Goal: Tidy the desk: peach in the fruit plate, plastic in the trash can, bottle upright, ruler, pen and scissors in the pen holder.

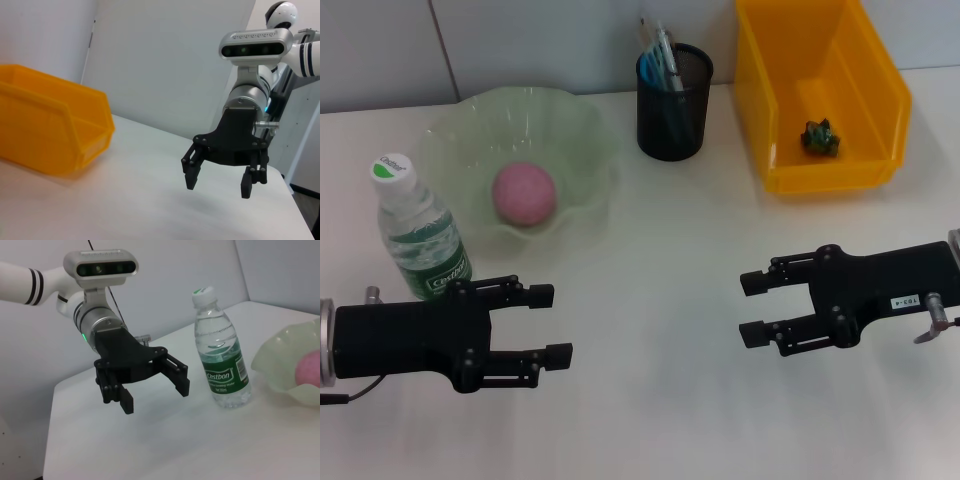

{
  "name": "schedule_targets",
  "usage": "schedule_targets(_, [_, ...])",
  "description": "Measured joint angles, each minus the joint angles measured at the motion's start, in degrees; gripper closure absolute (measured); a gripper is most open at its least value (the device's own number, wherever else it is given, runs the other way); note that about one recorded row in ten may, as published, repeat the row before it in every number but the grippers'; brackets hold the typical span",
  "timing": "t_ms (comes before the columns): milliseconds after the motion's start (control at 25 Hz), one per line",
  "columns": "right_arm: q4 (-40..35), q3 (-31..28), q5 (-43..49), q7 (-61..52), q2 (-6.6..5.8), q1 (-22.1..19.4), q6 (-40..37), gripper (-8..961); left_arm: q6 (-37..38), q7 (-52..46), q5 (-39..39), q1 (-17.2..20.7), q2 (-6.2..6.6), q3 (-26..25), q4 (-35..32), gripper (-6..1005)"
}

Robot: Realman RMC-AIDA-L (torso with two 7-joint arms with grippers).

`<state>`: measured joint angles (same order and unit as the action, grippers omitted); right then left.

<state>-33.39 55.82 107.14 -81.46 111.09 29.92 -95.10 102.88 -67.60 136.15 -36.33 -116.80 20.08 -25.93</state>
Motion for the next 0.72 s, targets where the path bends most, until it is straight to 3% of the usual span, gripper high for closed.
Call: schedule_targets(720, [0.0, 0.4, 0.0, -0.2, 0.00, 0.2, -0.3, 228, 0.0, -0.6, 0.1, 0.0, 0.00, 1.3, -0.8, 192])
